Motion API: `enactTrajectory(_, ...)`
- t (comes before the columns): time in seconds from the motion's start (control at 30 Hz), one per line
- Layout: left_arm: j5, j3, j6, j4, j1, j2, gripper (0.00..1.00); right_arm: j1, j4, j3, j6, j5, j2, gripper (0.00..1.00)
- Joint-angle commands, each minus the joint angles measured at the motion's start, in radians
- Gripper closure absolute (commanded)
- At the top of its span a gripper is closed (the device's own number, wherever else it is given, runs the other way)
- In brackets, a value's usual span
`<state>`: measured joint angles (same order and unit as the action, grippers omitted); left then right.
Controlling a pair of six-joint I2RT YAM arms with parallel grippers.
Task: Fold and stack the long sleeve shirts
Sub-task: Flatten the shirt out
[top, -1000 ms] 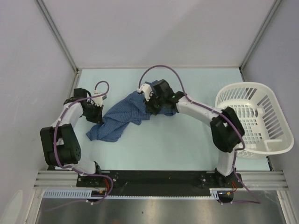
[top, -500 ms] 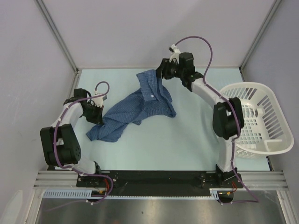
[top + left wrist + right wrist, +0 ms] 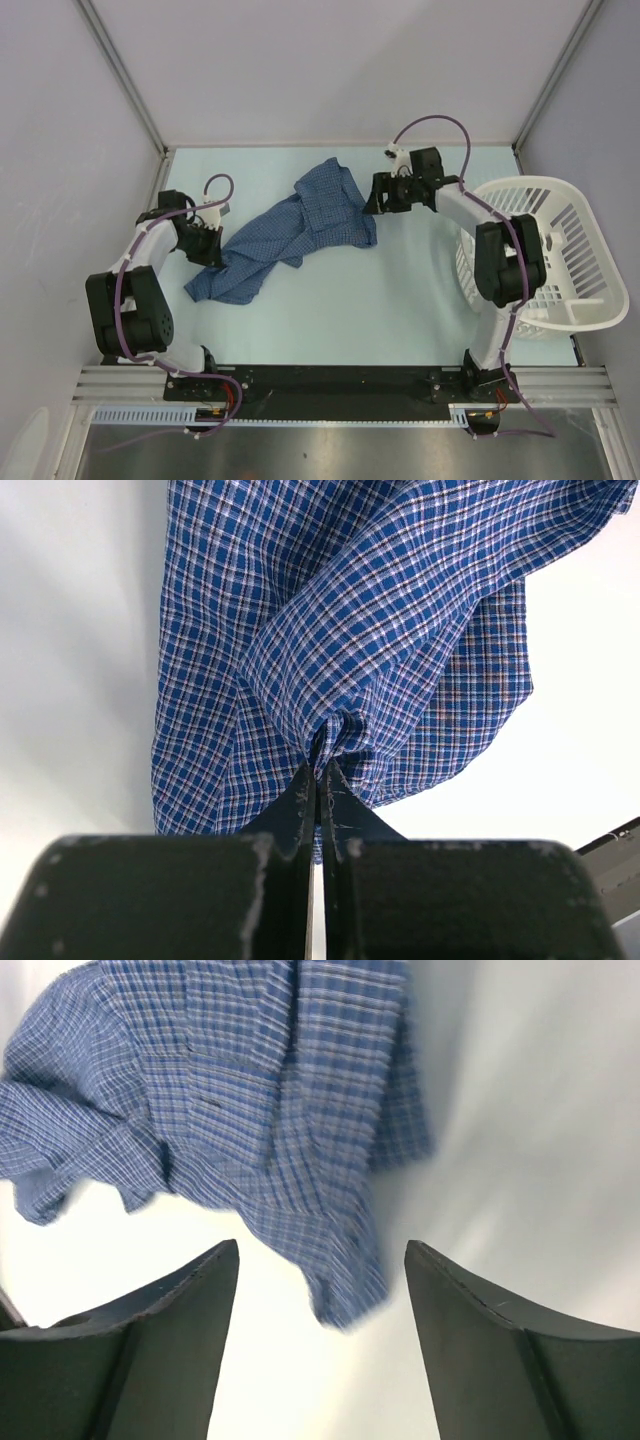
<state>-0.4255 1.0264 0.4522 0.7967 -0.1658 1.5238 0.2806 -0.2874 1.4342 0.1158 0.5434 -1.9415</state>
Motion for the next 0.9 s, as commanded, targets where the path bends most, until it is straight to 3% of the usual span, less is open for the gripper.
enactTrajectory(0.0, -0.042, 0.001, 0.005, 0.009, 0.006, -0.037, 1.00, -0.020, -0.032, -0.035, -0.111, 0.018, 0.075, 0.28)
enactTrajectory(0.3, -0.039, 0.029, 0.049, 0.044, 0.006, -0.053, 1.00, -0.004, -0.018, 0.041, -0.067, 0.067, -0.069, 0.34)
enactTrajectory(0.33, -0.036, 0.031, 0.049, 0.047, 0.006, -0.056, 1.00, -0.001, -0.015, 0.046, -0.065, 0.069, -0.076, 0.40)
enactTrajectory(0.37, -0.036, 0.034, 0.048, 0.047, 0.005, -0.059, 1.00, -0.001, -0.013, 0.051, -0.073, 0.078, -0.082, 0.54)
enactTrajectory(0.4, -0.038, 0.046, 0.049, 0.053, 0.005, -0.060, 1.00, -0.004, -0.028, 0.060, -0.076, 0.085, -0.088, 0.85)
enactTrajectory(0.43, -0.041, 0.057, 0.052, 0.065, 0.003, -0.065, 1.00, -0.015, -0.045, 0.087, -0.079, 0.090, -0.083, 1.00)
enactTrajectory(0.67, -0.180, 0.251, 0.049, 0.102, -0.090, -0.115, 1.00, -0.167, -0.035, 0.100, 0.021, 0.237, 0.176, 1.00)
enactTrajectory(0.8, -0.243, 0.356, 0.026, 0.107, -0.101, -0.172, 1.00, -0.267, 0.053, 0.063, 0.186, 0.202, 0.352, 1.00)
enactTrajectory(0.87, -0.257, 0.341, 0.020, 0.114, -0.101, -0.191, 1.00, -0.299, 0.026, 0.008, 0.177, 0.190, 0.413, 1.00)
